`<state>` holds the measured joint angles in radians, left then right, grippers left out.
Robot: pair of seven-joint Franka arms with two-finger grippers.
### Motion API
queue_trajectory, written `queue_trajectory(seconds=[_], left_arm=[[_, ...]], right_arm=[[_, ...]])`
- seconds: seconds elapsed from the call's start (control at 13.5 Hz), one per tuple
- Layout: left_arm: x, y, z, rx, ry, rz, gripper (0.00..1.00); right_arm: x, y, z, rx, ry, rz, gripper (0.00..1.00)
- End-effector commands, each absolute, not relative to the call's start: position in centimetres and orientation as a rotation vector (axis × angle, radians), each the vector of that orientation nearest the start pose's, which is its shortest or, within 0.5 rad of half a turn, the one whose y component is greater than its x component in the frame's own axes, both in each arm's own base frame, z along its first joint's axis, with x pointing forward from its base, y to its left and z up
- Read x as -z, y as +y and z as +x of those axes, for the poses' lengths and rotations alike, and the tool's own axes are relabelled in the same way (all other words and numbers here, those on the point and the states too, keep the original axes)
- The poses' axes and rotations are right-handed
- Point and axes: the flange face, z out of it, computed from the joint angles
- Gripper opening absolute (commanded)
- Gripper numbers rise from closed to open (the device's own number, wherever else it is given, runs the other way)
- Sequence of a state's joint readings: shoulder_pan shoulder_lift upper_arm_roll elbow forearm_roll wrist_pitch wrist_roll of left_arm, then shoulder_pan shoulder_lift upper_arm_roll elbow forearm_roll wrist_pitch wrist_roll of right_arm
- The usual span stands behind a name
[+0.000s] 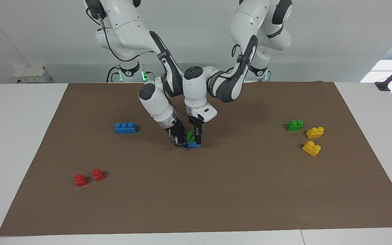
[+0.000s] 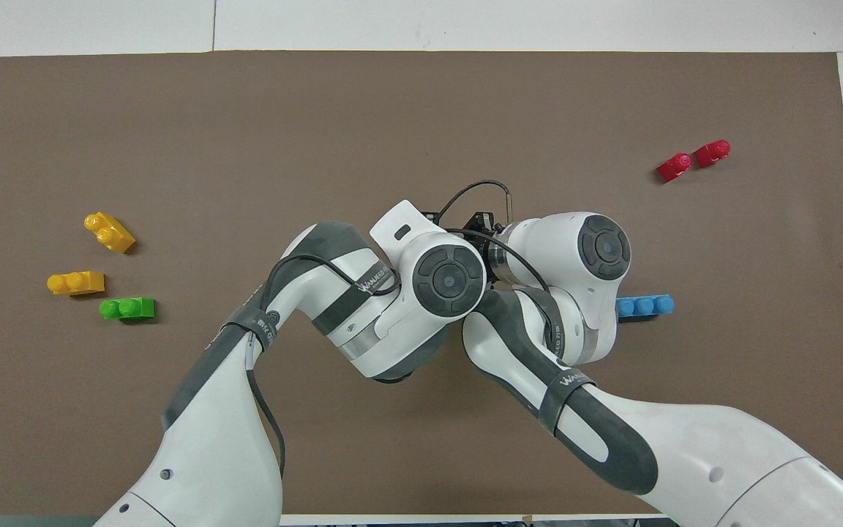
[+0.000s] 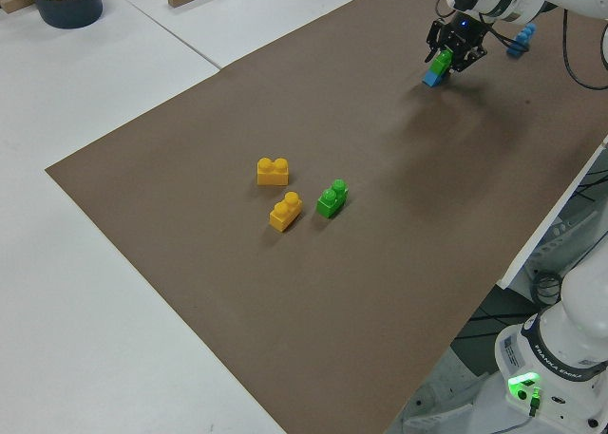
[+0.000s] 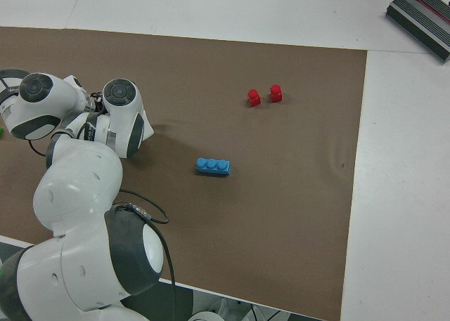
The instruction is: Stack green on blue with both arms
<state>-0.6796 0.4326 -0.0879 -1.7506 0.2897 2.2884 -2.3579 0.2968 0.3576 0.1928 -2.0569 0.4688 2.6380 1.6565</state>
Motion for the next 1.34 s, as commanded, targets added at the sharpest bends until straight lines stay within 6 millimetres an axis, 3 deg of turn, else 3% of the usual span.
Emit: queue_trajectory(seconds=[0.0,0.07,0.3,0.74,0.89,1.26], left_arm=[[-34.6,-44.0,49.7,0.345,-2.072,-2.494,1.0],[-35.3,-43.0,50.3,0.354,-2.061,-2.507,1.0],[-37.9,-38.6,52.4,0.389,-2.031,-2.54,1.0],[-40.1,-28.7,58.2,0.446,-1.818,-2.646,1.0],[-40.9,-25.9,59.5,0.467,-1.732,-2.685,1.0],[-43.5,-20.0,60.5,0.433,-1.124,-2.871,1.0]], right_arm=[[-26.6,26.3,54.1,-0.262,1.95,-1.992,0.58],[-26.7,26.4,54.2,-0.261,1.949,-1.991,0.67],[-26.6,26.3,54.1,-0.262,1.95,-1.992,0.71],[-27.3,25.4,55.0,-0.277,1.885,-2.066,0.74],[-28.1,23.1,56.2,-0.311,1.827,-2.131,0.75],[-31.8,16.9,58.0,-0.309,1.553,-2.335,0.75]])
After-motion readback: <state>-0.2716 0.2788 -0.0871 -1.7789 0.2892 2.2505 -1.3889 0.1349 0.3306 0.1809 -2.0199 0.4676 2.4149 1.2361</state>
